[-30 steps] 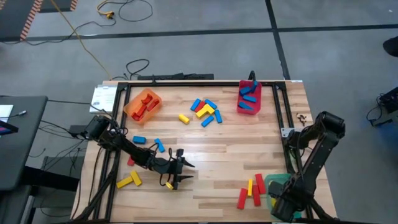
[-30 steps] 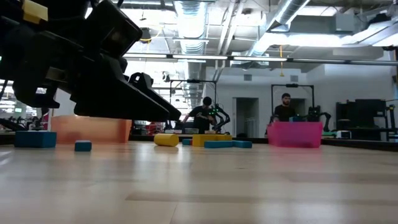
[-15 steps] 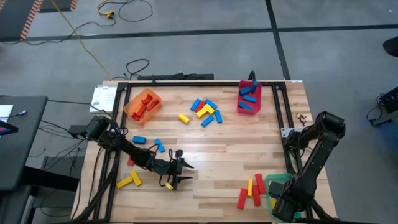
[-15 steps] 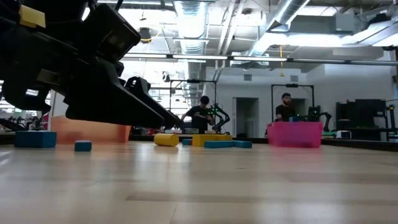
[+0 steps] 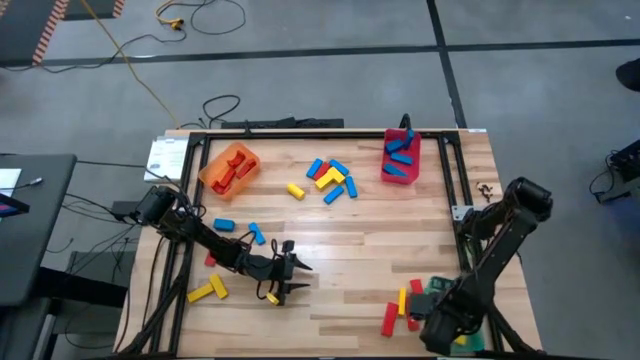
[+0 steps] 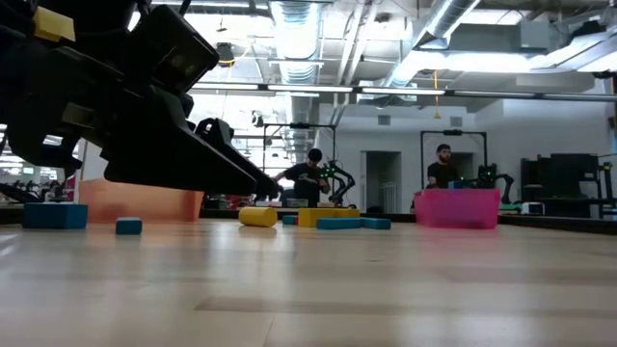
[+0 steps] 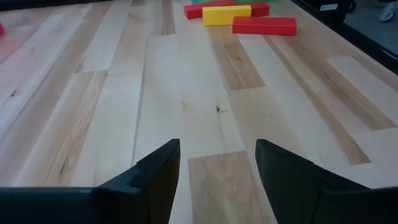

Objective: Sort blocks
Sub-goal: Put the red block into the orange bin

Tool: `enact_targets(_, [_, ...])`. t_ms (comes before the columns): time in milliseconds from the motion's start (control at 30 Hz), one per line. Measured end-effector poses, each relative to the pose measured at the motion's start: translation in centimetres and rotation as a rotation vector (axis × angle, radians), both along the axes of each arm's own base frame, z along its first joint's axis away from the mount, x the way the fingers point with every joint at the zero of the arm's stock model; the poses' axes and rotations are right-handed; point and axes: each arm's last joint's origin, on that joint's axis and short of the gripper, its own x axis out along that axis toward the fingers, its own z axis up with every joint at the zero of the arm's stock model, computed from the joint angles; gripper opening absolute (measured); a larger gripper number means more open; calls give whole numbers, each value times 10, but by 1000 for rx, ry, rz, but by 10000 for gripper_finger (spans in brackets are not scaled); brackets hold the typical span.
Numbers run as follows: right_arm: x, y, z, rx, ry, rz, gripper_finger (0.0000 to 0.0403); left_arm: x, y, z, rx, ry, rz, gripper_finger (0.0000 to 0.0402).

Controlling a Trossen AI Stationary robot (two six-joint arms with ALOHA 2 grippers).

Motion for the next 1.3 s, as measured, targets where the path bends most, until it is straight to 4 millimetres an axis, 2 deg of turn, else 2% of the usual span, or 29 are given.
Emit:
enact_targets(333, [38,-11,0,-84,-327,281,203,0,0,0,-2,1,1,204])
enact_targets(500, [58,-11,-18,-132,-364,478,205,0,0,0,-5,3,3,204])
enact_targets(633, [69,-9,-38,-171,-358,627,227,0,0,0,-8,5,4,204])
enact_targets(733, [73,-9,-50,-197,-328,697,251,0,0,-1,-13,12,7,204])
enact_targets(867, [72,-7,-56,-207,-315,760,269,-1,0,-1,-22,17,12,204])
enact_targets(1133, [67,2,-60,-216,-337,902,271,0,1,-1,-19,15,26,204])
enact_targets(1300, [72,7,-83,-250,-311,961,271,0,1,-1,-21,14,31,204])
